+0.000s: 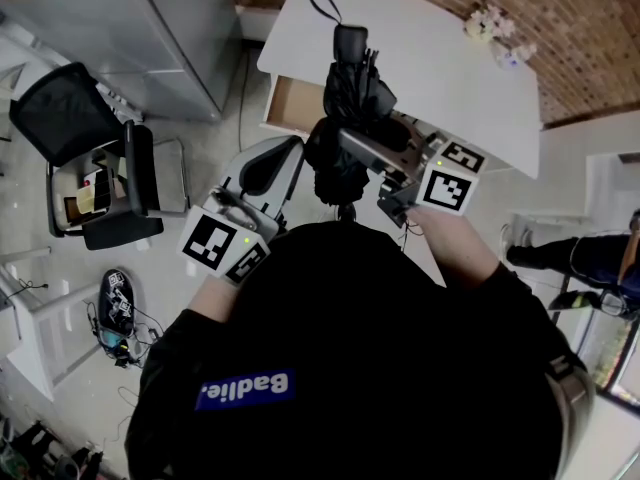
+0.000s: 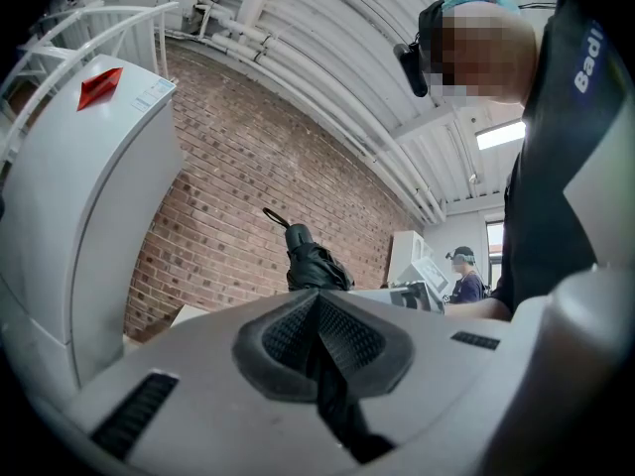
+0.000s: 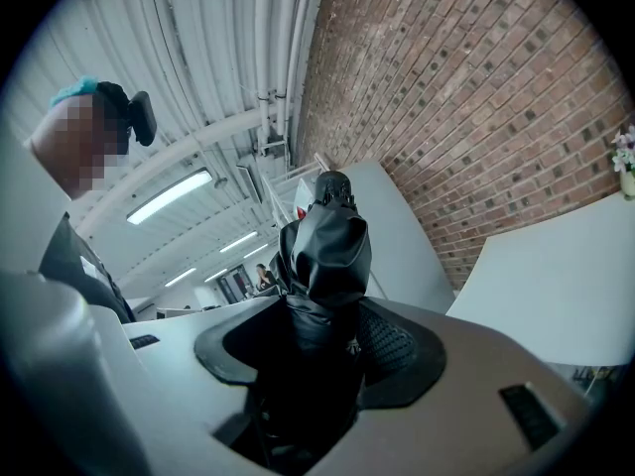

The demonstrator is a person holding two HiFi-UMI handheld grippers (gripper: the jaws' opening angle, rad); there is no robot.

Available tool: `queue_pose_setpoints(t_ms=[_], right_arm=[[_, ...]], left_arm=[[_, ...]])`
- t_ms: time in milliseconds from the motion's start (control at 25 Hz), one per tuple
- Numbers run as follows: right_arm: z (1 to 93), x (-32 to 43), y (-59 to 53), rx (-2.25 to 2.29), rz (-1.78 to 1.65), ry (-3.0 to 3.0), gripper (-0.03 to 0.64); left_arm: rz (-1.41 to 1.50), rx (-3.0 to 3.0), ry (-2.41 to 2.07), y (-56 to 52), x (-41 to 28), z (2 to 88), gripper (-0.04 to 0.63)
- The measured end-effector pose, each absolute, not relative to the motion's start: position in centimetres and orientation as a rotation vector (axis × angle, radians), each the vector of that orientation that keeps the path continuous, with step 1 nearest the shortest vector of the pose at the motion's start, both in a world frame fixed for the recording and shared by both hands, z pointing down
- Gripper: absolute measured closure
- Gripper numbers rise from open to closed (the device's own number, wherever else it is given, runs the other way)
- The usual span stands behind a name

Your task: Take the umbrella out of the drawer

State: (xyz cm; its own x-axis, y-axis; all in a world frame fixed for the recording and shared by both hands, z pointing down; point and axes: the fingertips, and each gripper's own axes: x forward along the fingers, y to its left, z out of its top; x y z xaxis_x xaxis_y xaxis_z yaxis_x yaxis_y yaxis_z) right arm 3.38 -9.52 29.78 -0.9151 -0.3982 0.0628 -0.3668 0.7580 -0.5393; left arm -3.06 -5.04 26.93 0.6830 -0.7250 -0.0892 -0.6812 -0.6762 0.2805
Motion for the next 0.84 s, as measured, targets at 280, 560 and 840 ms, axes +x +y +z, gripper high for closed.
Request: queue_pose_setpoints(t_ms=[280, 560, 840], right_arm=[[29.55, 3.2, -9.38, -0.616, -0.862, 2.902, 0.367], [29.51, 3.2, -9.37, -0.6, -0.847, 2.914, 0.367], [29.71, 3.21, -9.49, -0.605, -0.85, 2.913, 0.367]], left_arm=[[-0.284, 2.662, -1.137, -4.78, -3.1, 26.85, 0.594], [-0.287, 2.664, -1.15, -4.65, -2.92, 26.79, 0.594], [-0.284, 2.669, -1.153, -4.6, -3.1, 26.85, 0.594]])
